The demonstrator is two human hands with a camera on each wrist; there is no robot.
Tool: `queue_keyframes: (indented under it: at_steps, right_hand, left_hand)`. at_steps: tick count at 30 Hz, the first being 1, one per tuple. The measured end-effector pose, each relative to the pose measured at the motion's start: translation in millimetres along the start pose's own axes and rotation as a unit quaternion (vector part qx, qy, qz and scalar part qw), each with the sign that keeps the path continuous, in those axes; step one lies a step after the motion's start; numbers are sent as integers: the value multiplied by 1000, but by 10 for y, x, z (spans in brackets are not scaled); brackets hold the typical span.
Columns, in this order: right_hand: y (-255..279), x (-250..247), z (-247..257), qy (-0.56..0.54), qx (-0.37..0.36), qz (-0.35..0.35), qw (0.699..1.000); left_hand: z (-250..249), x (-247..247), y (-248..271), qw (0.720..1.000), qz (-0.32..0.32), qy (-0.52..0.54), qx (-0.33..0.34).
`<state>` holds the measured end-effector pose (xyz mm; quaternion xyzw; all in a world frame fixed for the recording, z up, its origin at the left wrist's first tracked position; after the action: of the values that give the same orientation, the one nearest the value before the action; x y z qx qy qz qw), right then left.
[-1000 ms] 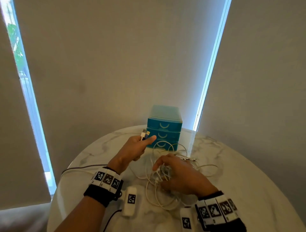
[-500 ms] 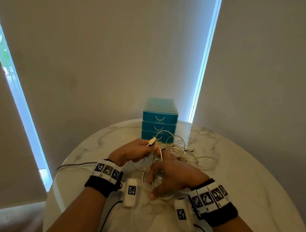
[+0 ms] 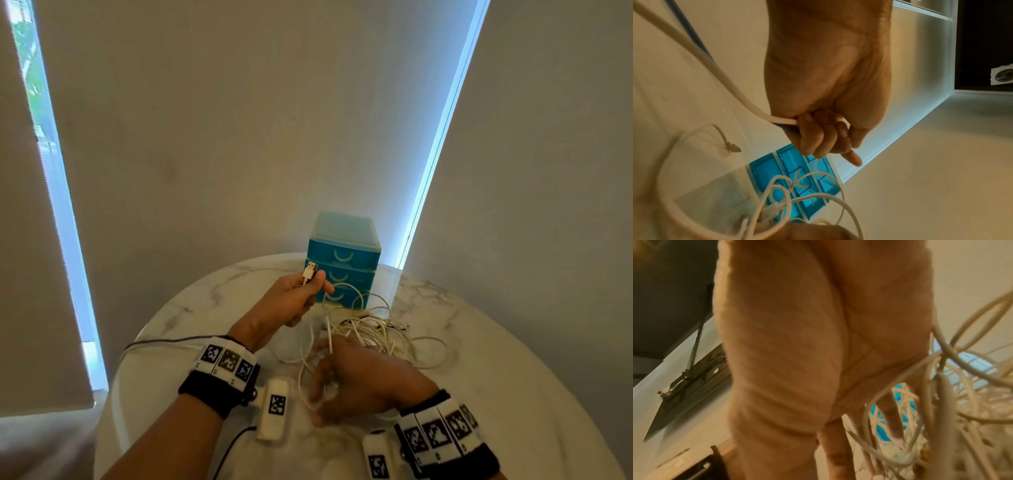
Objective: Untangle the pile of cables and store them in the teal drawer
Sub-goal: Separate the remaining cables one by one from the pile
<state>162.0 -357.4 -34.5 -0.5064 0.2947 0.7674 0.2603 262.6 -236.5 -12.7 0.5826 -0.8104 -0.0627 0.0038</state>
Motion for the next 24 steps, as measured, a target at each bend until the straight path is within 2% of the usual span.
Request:
queue_keyframes:
  at_steps: [4, 5, 7, 8, 9, 11, 12, 13, 15, 17, 19, 21, 23, 24]
  right_hand:
    - [33, -55, 42, 17, -12, -5, 1000]
    - [78, -112, 30, 3, -12, -28, 1000]
    - [247, -361, -49, -61, -7, -140, 988]
    - [382, -535, -111, -106, 1, -225, 969]
    - [543, -699, -208, -155, 12, -318, 935]
    - [886, -927, -417, -228, 44, -483, 844]
    - [1018, -964, -502, -242, 63, -538, 805]
    - [1102, -966, -572, -243, 77, -574, 778]
    - [1179, -910, -683, -207, 115, -614, 753]
    - [1237, -853, -733, -154, 169, -638, 735]
    - [1290, -845, -731, -134, 196, -654, 719]
    - [1294, -816, -763, -153, 207, -642, 722]
    - [1304, -784, -790, -90, 246, -609, 749]
    - [1326, -781, -806, -40, 269, -599, 753]
  left_hand:
    - [-24, -8, 14, 1000, -11, 16, 4]
    - [-19, -9, 9, 1000, -12, 21, 1]
    - [9, -12, -9, 1000, -10, 22, -7]
    - [29, -8, -18, 1000, -9, 12, -13]
    - [52, 10, -24, 1000, -7, -7, -20]
    - [96, 84, -31, 996, 2, -85, -27]
    - [107, 138, -21, 989, 13, -142, -23]
    - [115, 199, -5, 978, 31, -204, -13]
    - [133, 297, 14, 953, 76, -293, 14]
    - [101, 277, -5, 940, 76, -331, 36]
    - [-6, 175, -21, 934, 14, -353, 53]
    - [-171, 46, -1, 935, -87, -336, 73]
    - [-334, -8, 80, 956, -153, -235, 90]
    - [-400, 5, 105, 967, -160, -175, 94]
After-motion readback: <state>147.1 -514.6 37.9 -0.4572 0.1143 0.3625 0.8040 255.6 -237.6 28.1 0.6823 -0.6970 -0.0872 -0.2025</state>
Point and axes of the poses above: each hand's wrist, its own y-axis away from the middle knuckle, its own x-axis out of the palm, z = x × y, the point moved 7 cm from there along -y, towards the middle knuckle, and after that the axes turned 15 degrees about -x, right-handed, at the moved point
